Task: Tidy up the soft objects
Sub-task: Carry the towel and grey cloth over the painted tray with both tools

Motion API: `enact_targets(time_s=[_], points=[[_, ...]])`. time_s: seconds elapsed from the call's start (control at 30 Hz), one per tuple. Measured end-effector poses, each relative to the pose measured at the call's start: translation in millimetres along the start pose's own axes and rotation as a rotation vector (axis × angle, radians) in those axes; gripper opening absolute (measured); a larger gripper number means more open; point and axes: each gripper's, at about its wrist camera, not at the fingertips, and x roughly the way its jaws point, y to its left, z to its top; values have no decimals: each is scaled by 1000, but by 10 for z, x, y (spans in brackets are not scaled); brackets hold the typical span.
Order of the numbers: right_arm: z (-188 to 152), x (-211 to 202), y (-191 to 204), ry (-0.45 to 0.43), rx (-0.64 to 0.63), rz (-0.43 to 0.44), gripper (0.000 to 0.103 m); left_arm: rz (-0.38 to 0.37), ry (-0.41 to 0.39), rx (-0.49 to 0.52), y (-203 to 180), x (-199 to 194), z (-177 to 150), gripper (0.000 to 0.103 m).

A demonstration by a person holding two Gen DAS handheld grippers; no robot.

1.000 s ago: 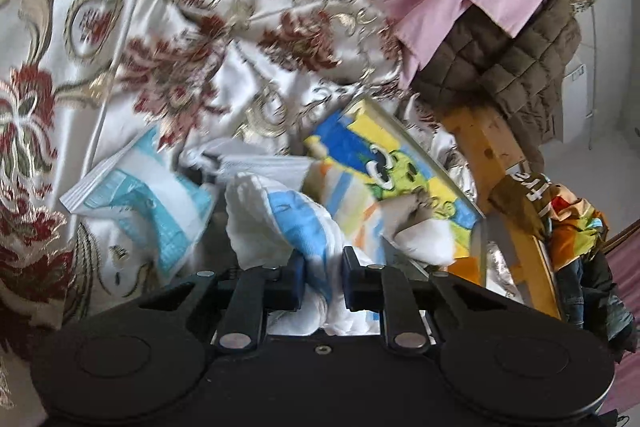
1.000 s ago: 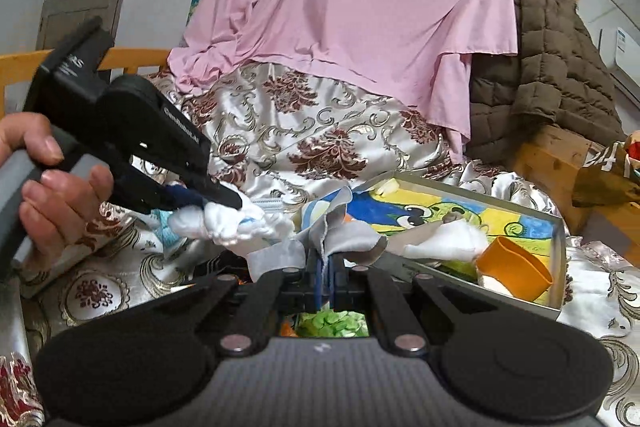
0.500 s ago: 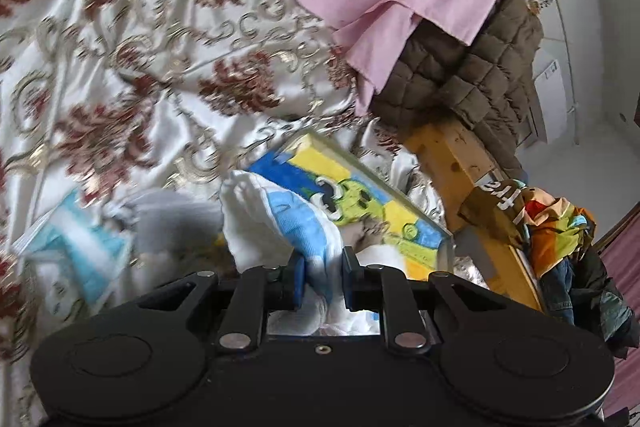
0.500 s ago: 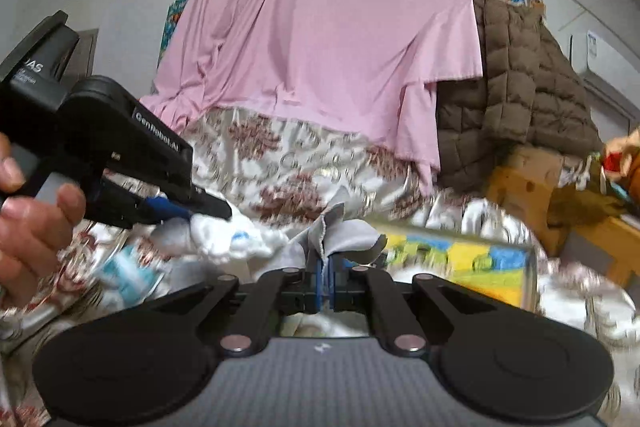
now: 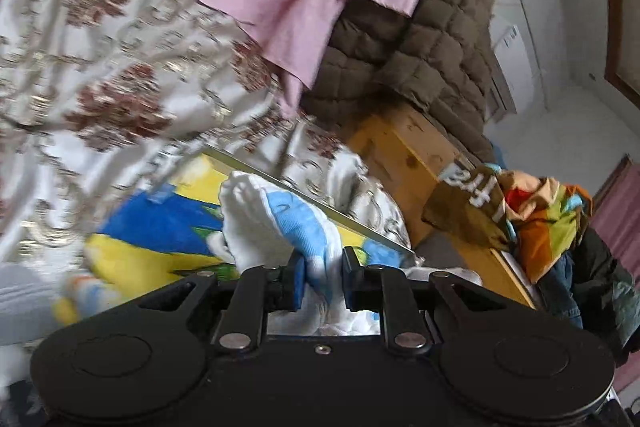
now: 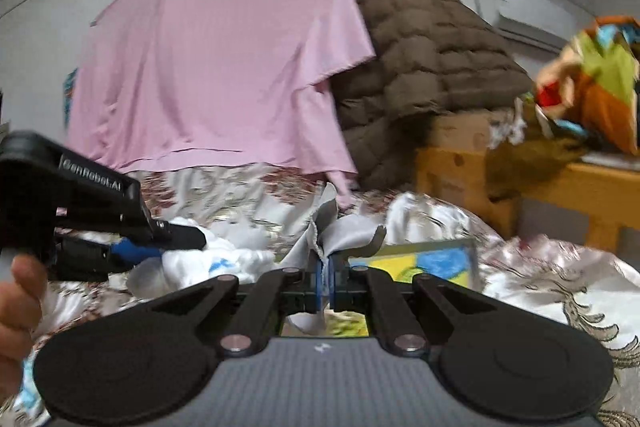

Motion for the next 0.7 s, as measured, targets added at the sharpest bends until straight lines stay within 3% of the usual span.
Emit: enact_targets(time_s=[0.27,0.7], points=[[-144,306,-348,87,62,-49,4,-25,63,38,-147,644,-264,20],[-260,442,-543,194,121,-68,8,143,143,113,-62,830,-460,28]])
